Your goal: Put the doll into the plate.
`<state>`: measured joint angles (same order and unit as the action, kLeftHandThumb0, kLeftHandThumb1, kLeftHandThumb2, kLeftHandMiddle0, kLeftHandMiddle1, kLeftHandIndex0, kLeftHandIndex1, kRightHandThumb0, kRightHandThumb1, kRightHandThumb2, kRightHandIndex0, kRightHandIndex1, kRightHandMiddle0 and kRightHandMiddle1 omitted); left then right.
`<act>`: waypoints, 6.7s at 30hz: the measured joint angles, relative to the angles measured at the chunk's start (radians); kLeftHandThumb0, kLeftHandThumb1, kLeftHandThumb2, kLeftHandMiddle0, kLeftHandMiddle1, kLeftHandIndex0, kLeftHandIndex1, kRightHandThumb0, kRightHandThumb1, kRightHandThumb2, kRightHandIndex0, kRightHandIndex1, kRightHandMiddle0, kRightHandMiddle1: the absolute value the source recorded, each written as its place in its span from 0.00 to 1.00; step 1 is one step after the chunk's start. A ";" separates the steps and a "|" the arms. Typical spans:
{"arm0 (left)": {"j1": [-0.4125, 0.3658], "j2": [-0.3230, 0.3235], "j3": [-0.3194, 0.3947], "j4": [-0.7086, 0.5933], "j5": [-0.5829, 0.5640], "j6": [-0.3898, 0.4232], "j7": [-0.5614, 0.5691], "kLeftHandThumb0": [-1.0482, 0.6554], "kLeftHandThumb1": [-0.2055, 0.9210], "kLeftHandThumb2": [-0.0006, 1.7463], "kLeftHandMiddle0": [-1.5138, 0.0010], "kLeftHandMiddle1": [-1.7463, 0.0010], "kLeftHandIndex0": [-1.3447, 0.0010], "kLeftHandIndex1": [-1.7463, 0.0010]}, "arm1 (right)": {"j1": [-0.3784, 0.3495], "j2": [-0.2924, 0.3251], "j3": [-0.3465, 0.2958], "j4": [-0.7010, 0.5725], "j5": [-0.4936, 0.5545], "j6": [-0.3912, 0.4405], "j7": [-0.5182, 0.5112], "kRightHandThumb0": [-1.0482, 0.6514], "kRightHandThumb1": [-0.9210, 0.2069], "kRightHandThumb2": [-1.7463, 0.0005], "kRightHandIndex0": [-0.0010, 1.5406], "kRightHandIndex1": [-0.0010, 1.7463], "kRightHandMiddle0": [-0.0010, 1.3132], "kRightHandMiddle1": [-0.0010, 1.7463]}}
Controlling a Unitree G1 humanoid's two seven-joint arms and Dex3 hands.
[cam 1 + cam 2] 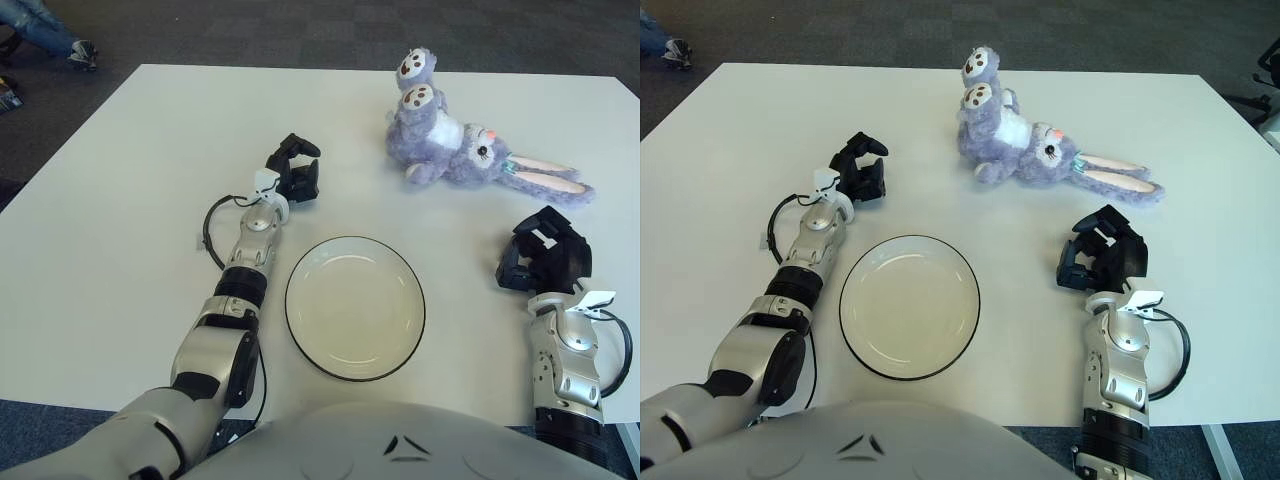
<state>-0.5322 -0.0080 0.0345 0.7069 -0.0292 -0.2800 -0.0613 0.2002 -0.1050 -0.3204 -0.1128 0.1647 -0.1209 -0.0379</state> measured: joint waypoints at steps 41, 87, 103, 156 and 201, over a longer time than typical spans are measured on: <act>0.058 -0.034 0.006 -0.112 0.003 0.045 0.061 0.35 0.55 0.69 0.24 0.00 0.60 0.00 | 0.012 -0.041 0.019 -0.004 -0.057 -0.038 0.053 0.61 0.89 0.02 0.58 1.00 0.60 0.90; 0.234 -0.034 0.023 -0.376 0.083 0.108 0.260 0.34 0.50 0.72 0.25 0.00 0.57 0.00 | -0.367 -0.247 0.048 -0.015 -0.083 0.252 0.120 0.61 0.67 0.14 0.49 1.00 0.36 1.00; 0.254 -0.034 0.030 -0.399 0.105 0.111 0.312 0.34 0.47 0.75 0.23 0.00 0.55 0.00 | -0.468 -0.356 0.108 -0.015 -0.166 0.306 0.193 0.61 0.63 0.17 0.48 0.98 0.33 1.00; 0.267 -0.035 0.029 -0.421 0.113 0.111 0.322 0.33 0.45 0.77 0.22 0.00 0.54 0.00 | -0.673 -0.561 0.346 0.151 -0.586 0.116 0.276 0.52 0.44 0.35 0.54 1.00 0.06 0.83; 0.283 -0.035 0.024 -0.449 0.088 0.112 0.283 0.34 0.48 0.74 0.24 0.00 0.56 0.00 | -0.920 -0.669 0.508 0.602 -0.732 -0.163 0.382 0.00 0.09 0.82 0.00 0.00 0.00 0.08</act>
<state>-0.2490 -0.0433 0.0587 0.2576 0.0584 -0.1676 0.2216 -0.7200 -0.7739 0.1878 0.4894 -0.5674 -0.2836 0.3441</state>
